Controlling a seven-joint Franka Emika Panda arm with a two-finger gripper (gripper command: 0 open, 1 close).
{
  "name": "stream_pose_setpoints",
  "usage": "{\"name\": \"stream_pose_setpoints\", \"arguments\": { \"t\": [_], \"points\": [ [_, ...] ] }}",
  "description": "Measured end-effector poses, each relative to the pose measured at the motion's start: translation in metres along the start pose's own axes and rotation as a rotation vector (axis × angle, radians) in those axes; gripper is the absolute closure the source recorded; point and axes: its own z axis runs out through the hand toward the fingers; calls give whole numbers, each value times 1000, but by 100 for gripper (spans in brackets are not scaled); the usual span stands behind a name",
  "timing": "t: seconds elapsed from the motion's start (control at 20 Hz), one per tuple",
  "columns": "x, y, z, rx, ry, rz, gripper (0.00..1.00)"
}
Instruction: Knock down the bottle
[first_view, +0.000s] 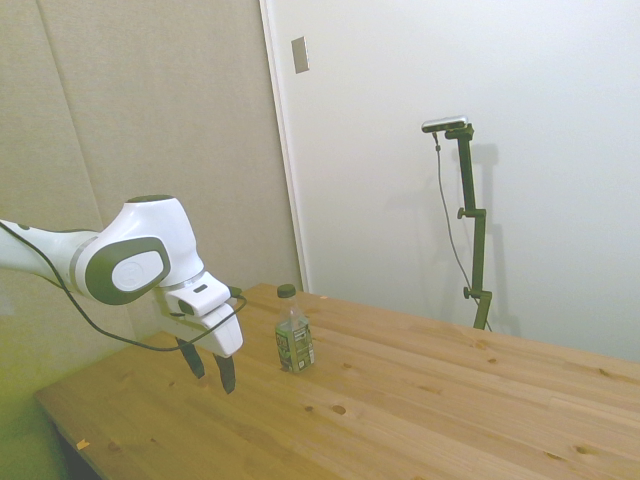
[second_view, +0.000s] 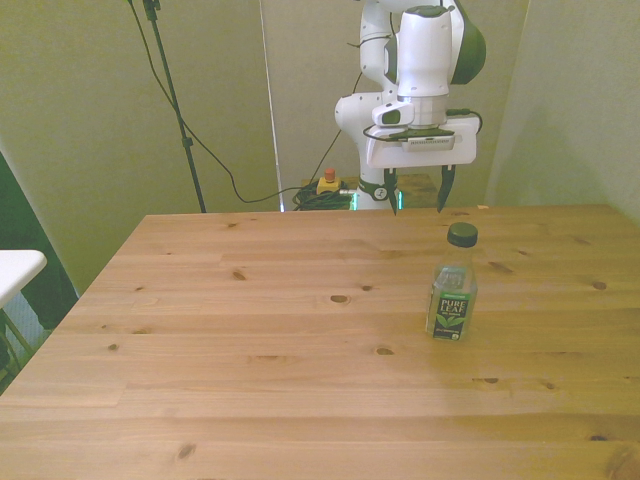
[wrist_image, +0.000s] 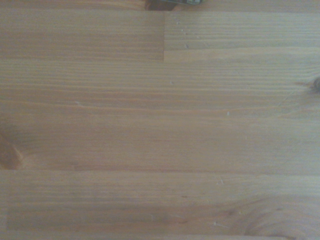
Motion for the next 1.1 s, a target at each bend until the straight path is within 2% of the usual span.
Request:
{"name": "stream_pose_setpoints", "arguments": {
  "t": [0.15, 0.2, 0.55, 1.1],
  "points": [
    [0, 1, 3, -4, -1, 9, 0],
    [0, -1, 2, -2, 2, 20, 100],
    [13, -39, -25, 26, 49, 87, 100],
    [53, -97, -53, 5, 99, 181, 100]
  ]
}}
